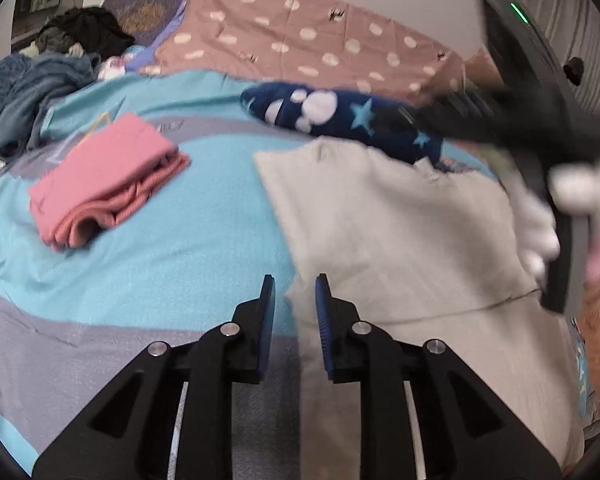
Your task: Fold small clothes
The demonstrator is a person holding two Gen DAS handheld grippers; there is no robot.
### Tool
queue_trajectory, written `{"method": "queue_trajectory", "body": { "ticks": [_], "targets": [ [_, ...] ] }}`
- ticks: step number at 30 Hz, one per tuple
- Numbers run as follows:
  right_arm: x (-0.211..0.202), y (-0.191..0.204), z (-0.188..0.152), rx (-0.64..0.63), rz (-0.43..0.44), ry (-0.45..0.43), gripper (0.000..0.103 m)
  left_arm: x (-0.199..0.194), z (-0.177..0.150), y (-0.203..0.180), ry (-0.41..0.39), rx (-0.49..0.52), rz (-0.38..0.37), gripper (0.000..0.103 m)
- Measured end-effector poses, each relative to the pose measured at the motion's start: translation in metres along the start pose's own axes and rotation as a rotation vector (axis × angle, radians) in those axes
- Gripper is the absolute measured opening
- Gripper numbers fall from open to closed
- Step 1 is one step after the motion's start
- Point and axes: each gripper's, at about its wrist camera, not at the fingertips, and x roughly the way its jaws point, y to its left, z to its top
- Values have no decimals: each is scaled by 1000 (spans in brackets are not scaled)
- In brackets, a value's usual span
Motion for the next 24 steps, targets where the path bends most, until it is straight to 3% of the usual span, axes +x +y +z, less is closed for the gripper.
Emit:
{"method": "queue_trajectory", "body": {
  "ticks": [3,5,8,9,10,12,14,18,20,24],
  "targets": [
    [-53,-33,-51,65,16,-15,18,-8,10,-14,-29,14,-100,27],
    [-78,-61,-91,150,16,-15,20,2,12,-30,4,34,-124,37],
    [-80,-100,-144,297,-41,44,25,59,8,-44,154,68,-29,37],
    [-72,-115,-159,350,-83,91,16,74,2,-44,182,70,-5,37],
    [-71,-129,-175,402,-59,55,3,75,2,-48,137,87,-2,40],
    [-74,-148,-195,480,52,-50,0,74,5,-54,147,102,23,41],
    [-75,-151,-198,517,77,-58,0,75,3,-61,149,136,60,43],
    [-79,-134,-188,423,-6,-46,0,77,3,-67,157,165,72,51],
    [-94,-134,-186,422,-10,-66,8,73,3,-71,151,150,97,54],
    [-156,-167,-205,495,-24,-208,25,66,2,-91,133,144,90,65]
  ]
}}
